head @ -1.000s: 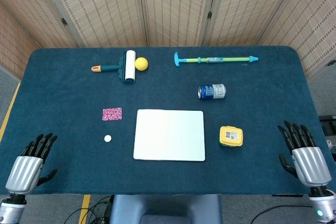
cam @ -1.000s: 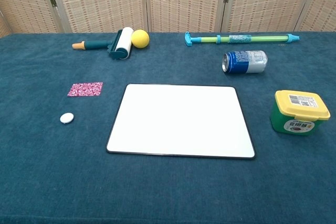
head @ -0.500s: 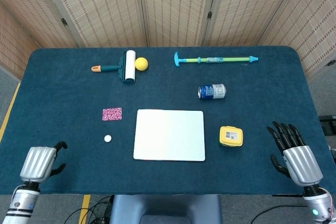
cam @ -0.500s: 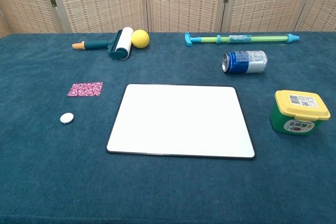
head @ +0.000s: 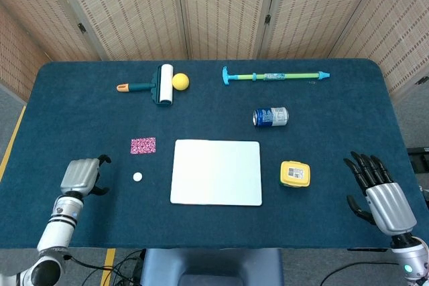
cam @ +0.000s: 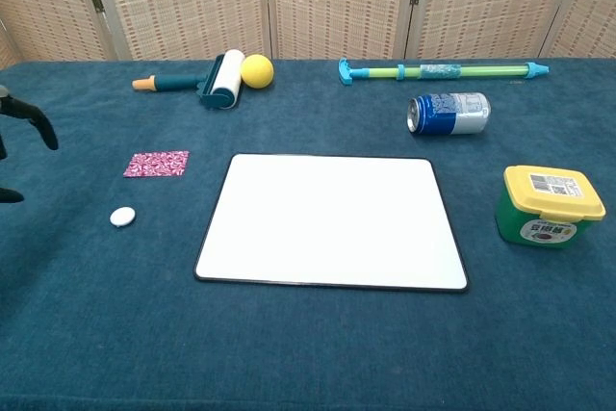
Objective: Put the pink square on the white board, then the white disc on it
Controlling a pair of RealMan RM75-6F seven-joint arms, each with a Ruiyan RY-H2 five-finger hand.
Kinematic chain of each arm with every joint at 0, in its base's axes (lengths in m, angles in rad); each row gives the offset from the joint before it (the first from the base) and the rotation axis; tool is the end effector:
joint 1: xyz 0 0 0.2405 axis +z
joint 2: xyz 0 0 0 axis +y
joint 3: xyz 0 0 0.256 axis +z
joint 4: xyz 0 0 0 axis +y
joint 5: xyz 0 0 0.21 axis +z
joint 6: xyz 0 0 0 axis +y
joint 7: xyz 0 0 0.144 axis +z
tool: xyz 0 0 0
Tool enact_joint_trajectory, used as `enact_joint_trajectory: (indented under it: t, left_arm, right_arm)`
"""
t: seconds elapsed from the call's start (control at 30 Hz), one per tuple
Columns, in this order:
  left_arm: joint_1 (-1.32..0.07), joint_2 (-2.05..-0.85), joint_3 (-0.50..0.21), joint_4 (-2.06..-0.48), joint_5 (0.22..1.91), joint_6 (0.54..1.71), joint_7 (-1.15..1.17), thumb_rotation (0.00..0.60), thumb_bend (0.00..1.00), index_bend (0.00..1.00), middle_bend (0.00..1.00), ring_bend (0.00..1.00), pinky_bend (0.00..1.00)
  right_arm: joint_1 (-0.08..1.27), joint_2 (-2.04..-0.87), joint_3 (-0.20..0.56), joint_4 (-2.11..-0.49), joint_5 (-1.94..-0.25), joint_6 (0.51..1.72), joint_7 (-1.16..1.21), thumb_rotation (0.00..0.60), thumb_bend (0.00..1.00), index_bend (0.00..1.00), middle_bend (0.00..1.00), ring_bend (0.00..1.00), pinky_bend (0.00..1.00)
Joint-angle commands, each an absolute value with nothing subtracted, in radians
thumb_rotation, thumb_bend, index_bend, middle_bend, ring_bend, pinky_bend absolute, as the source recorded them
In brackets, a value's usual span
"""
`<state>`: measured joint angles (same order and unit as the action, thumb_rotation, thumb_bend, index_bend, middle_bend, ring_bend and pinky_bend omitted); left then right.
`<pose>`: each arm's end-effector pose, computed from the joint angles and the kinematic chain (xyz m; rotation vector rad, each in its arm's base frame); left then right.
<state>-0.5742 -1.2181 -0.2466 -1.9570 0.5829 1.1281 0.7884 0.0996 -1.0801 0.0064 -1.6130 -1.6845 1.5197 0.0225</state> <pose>-0.2011 0.2979 0.0785 -1.5696 -1.1227 -0.5115 -0.2890 -0.1739 0.1590 1.5611 -0.8150 0.9922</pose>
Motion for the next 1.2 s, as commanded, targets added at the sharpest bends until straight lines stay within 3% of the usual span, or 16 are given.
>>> enact_joint_trajectory:
  t: [0.03,0.53,1.2]
  left_arm:
    - [-0.721,-1.334,-0.308,-1.893,0.396,1.196,0.901,0.6,0.25,0.31,1.0,1.0,1.0]
    - [-0.929,-1.55,-0.36,-1.542,0.168,1.15,0.955,0.6,0.25,0.35,1.0,1.0,1.0]
    - [-1.004,-1.689,-0.358,-1.263,0.149,1.033,0.917,0.6,0.25,0.35,1.0,1.0,1.0]
  right_arm:
    - [0.106,-1.071,0.006,-1.612,-1.677,1.506,0.044,0.6,0.33,0.0,0.0,0.0,0.0]
    - [0.127,-1.023,-0.008,-1.6,-1.676,1.471,0.156,0.6,0.33,0.0,0.0,0.0,0.0]
    - [0.125,-0.994,-0.02,-1.579,-1.692,1.493,0.246,0.6,0.33,0.0,0.0,0.0,0.0]
